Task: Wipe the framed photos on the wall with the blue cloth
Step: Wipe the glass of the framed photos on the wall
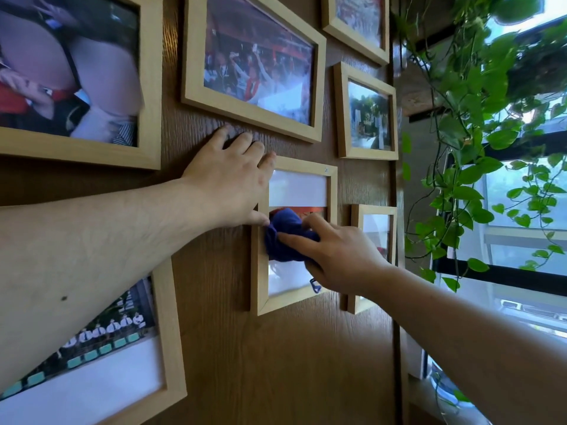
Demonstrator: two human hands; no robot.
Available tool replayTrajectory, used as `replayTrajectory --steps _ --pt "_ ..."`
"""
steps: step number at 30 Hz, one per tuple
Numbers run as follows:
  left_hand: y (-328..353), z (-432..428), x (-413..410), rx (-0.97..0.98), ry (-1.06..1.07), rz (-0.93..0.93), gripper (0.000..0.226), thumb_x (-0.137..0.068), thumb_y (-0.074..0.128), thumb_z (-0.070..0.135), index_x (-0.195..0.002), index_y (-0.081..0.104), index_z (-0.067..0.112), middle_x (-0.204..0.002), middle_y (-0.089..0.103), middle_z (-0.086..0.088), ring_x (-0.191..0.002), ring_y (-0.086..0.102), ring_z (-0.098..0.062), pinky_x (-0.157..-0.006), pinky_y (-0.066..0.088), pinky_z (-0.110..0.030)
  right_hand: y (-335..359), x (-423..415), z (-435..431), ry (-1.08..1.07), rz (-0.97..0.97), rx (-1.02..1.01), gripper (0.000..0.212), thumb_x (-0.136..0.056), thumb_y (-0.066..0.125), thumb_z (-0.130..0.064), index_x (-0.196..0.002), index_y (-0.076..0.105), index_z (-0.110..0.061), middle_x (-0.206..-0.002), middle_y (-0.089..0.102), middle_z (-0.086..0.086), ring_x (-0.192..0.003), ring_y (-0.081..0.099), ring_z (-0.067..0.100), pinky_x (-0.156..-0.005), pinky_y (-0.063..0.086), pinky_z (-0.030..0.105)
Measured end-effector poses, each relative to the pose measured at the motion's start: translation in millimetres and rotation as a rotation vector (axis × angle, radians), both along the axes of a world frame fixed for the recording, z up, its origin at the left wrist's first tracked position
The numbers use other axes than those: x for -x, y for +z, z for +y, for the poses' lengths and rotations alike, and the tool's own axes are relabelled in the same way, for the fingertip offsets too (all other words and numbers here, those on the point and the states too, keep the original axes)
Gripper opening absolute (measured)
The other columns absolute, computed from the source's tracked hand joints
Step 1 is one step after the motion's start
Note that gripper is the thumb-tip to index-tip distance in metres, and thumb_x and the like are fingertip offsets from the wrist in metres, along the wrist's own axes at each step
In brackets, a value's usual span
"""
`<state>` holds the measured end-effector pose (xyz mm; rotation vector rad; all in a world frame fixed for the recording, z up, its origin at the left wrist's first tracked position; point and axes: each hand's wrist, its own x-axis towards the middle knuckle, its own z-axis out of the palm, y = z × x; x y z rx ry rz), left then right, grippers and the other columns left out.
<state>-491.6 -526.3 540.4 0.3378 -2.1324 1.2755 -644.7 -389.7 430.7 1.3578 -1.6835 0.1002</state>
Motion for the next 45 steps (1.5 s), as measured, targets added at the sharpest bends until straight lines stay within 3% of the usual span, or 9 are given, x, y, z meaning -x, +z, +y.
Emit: replayTrajectory --steps 3,6,12,22,25,31,36,42,45 --pt "-1 -2 0 0.000 -0.004 0.003 0.107 -0.073 0.045 0.079 -0.149 0.013 0.011 -0.152 0.027 -0.016 -0.141 0.019 -0.033 -0.116 0.016 -0.053 -1 6 4 -0.026 0.010 -0.010 0.055 -0.087 0.052 -0.029 -0.137 0.031 -0.034 -0.115 0.048 0.009 -0.068 0.053 0.020 -0.050 0.052 0.035" --pt "-3 -4 0 -0.001 -0.005 0.005 0.107 -0.073 0.045 0.079 -0.149 0.013 0.010 -0.152 0.027 -0.016 -0.142 0.018 -0.033 -0.116 0.015 -0.053 -9 24 17 -0.082 -0.001 0.008 0.057 -0.082 0.062 -0.024 -0.134 0.038 -0.032 -0.108 0.050 0.009 -0.069 0.055 0.022 -0.049 0.050 0.035" --pt "-3 -3 1 -0.007 -0.002 0.007 0.107 -0.074 0.046 0.078 -0.149 0.012 0.010 -0.152 0.026 -0.017 -0.142 0.018 -0.033 -0.116 0.014 -0.053 -20 36 24 -0.140 0.015 0.101 0.058 -0.070 0.077 -0.018 -0.123 0.056 -0.022 -0.094 0.055 0.012 -0.053 0.051 0.023 -0.043 0.038 0.030" --pt "-4 -1 1 -0.005 0.014 0.004 0.107 -0.074 0.046 0.077 -0.149 0.012 0.010 -0.152 0.026 -0.017 -0.142 0.017 -0.033 -0.116 0.015 -0.054 -38 -1 4 0.053 0.075 -0.144 0.055 -0.086 0.052 -0.024 -0.138 0.034 -0.026 -0.114 0.050 0.016 -0.073 0.055 0.025 -0.050 0.050 0.038" --pt "-3 -1 3 -0.020 0.012 0.006 0.107 -0.073 0.049 0.077 -0.149 0.013 0.010 -0.152 0.026 -0.016 -0.142 0.018 -0.033 -0.116 0.015 -0.055 -44 5 7 0.052 0.098 -0.186 0.058 -0.085 0.057 -0.021 -0.138 0.035 -0.025 -0.112 0.051 0.015 -0.070 0.055 0.024 -0.050 0.050 0.038" --pt "-4 -1 5 -0.041 0.016 0.010 0.107 -0.073 0.052 0.075 -0.149 0.012 0.010 -0.153 0.025 -0.016 -0.142 0.016 -0.032 -0.115 0.016 -0.055 -42 28 19 -0.032 0.110 -0.207 0.062 -0.082 0.063 -0.021 -0.138 0.038 -0.027 -0.112 0.052 0.012 -0.073 0.057 0.023 -0.050 0.046 0.031" --pt "-4 0 4 -0.057 0.027 0.007 0.107 -0.074 0.051 0.075 -0.149 0.011 0.010 -0.154 0.023 -0.015 -0.143 0.013 -0.032 -0.116 0.014 -0.055 -47 53 35 -0.151 0.029 -0.212 0.066 -0.079 0.067 -0.026 -0.137 0.036 -0.031 -0.111 0.050 0.009 -0.068 0.054 0.020 -0.052 0.051 0.035" --pt "-7 1 5 -0.074 0.033 0.019 0.106 -0.074 0.051 0.074 -0.149 0.010 0.011 -0.155 0.021 -0.015 -0.144 0.011 -0.031 -0.116 0.013 -0.055 -45 52 40 -0.228 0.065 -0.225 0.059 -0.084 0.061 -0.022 -0.136 0.035 -0.030 -0.111 0.049 0.010 -0.069 0.052 0.021 -0.058 0.052 0.038" --pt "-8 1 4 -0.093 0.023 0.028 0.104 -0.076 0.051 0.071 -0.150 0.007 0.012 -0.159 0.011 -0.015 -0.146 0.005 -0.031 -0.117 0.011 -0.055 -41 43 44 -0.243 0.064 -0.203 0.054 -0.084 0.061 -0.022 -0.133 0.038 -0.028 -0.109 0.050 0.010 -0.068 0.053 0.022 -0.055 0.050 0.037"
